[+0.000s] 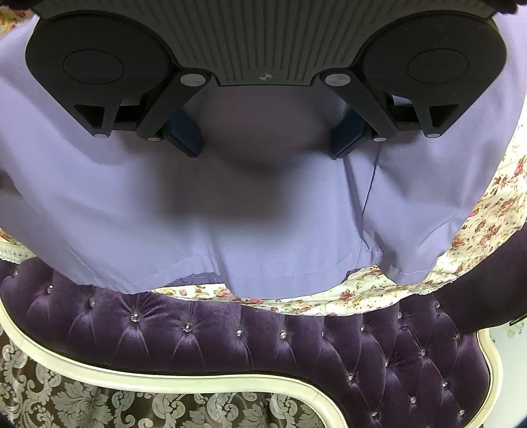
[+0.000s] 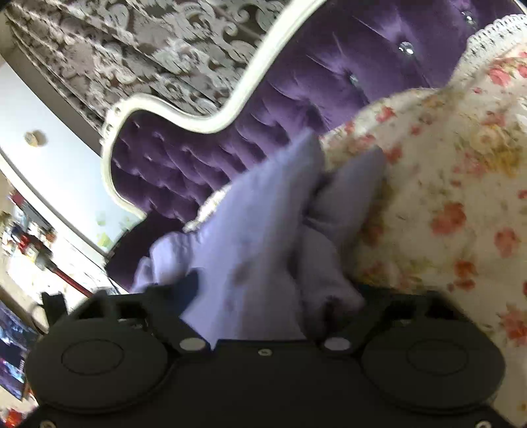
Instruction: Fold small clothes
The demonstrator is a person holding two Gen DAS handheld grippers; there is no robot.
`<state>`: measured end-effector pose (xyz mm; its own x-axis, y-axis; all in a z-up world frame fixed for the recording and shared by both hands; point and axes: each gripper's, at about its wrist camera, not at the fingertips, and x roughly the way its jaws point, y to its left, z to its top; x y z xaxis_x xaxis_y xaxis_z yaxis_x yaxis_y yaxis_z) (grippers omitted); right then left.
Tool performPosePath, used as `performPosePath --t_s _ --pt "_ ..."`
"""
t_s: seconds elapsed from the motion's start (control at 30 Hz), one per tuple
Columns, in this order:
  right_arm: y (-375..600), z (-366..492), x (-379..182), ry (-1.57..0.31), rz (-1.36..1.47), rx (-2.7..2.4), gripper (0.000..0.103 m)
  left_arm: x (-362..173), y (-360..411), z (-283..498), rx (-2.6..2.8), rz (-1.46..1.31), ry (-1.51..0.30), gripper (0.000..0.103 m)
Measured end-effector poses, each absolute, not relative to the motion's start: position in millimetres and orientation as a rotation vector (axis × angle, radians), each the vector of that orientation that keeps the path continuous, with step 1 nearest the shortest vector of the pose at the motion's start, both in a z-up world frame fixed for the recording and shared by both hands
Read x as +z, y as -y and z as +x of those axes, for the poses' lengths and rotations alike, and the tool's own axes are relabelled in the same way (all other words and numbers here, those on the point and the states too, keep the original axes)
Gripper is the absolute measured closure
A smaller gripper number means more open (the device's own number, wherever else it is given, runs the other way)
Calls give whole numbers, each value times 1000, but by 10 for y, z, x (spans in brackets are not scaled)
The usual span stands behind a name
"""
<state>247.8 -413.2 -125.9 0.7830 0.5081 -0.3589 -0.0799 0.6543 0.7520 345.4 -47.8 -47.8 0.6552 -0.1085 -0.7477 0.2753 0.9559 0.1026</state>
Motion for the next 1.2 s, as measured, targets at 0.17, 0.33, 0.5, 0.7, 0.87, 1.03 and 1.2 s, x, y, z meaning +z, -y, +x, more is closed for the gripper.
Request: performPosePath --t_s 0.17,0.33,0.5,0.7,0.87,1.03,1.2 --pt "4135 2431 -1195 -591 763 330 58 -467 513 3462 -207 236 -834 17" --pt "4087 2414 -1062 -592 732 315 60 -371 599 3420 -171 280 -832 18" --pt "4068 2432 -1009 -594 743 306 60 -191 653 3172 -184 321 -785 19" --pt "4055 2434 -972 -596 763 290 60 -139 654 2967 -216 306 -783 19" --pt "4056 2437 -950 -598 778 280 60 -237 634 2989 -213 310 -811 18" --pt "4022 2451 -862 -595 768 276 63 -324 651 3016 -209 334 -824 17" --pt "3946 2455 -648 -574 788 281 65 -307 542 3070 -243 281 -837 17"
